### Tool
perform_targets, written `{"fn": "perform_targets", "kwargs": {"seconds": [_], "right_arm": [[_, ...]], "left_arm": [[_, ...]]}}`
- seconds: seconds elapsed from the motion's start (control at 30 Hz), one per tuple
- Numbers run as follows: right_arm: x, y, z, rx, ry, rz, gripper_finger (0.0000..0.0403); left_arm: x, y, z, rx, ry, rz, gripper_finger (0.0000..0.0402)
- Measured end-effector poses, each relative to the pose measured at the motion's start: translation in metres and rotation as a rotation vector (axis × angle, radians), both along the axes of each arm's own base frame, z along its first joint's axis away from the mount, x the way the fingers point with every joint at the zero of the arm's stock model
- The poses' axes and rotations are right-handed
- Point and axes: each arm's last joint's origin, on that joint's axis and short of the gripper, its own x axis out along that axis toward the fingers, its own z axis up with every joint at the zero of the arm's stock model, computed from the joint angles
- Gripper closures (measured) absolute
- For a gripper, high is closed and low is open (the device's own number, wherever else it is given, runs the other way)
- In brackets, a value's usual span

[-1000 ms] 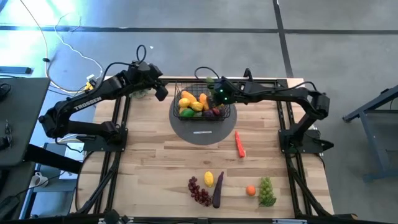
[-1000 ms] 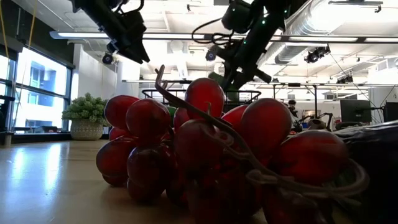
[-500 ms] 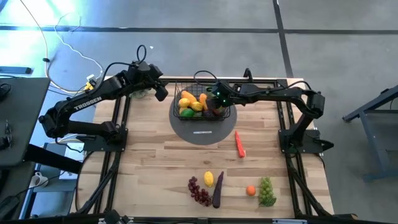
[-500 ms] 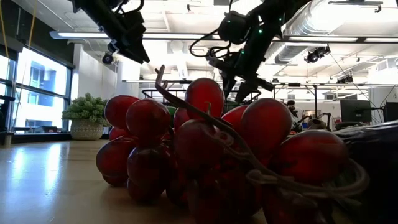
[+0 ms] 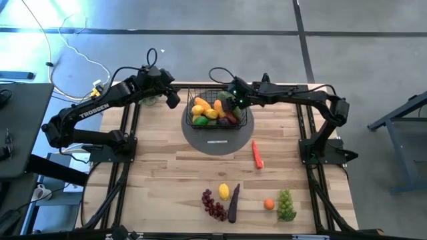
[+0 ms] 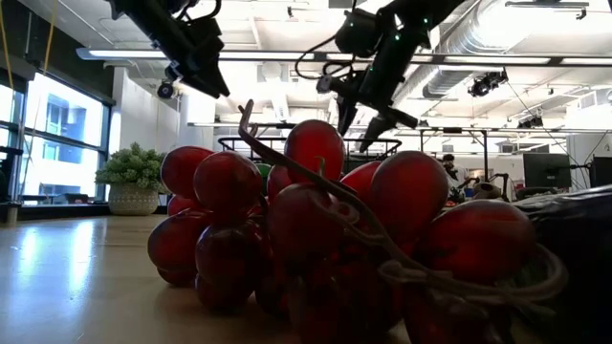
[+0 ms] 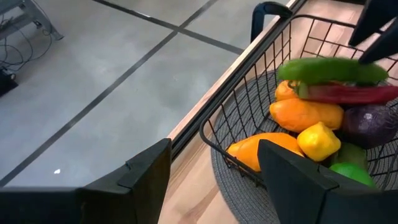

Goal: Build produce basket
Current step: Put the green cucumber into the black wire basket, then put the green grapes into the black wire basket

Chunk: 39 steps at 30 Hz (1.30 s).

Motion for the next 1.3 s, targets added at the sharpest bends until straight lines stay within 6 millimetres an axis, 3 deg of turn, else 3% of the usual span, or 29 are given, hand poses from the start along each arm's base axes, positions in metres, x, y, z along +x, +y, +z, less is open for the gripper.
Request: {"fn": "perform_targets", "kwargs": {"seconds": [0.3,0.53,0.7,0.97,1.3], "right_arm": [[0.005,0.007,0.028,-0.053,0.011,0.028,0.0179],[0.014,0.027,0.033,-0.051,-0.019,0.039,0.0179],[0.020,0.049,0.033,-0.014,-0.046,0.039,0.0179],[0.028,0.090,0.033,0.042,-0.078,0.068,0.0179],[0.028,0.137,0.031,0.145,-0.059,0.156,0.0179]], "left_arm": [[0.000,-0.002,-0.002,-0.034,0.002,-0.033,0.0174],[0.000,-0.002,-0.002,-0.034,0.003,-0.051,0.0174],[0.000,-0.003,-0.003,-0.049,0.002,-0.048,0.0174],[-0.001,-0.011,-0.010,-0.236,-0.044,-0.140,0.0174],[0.016,-0.036,-0.012,-0.399,-0.112,-0.280,0.0174]]}}
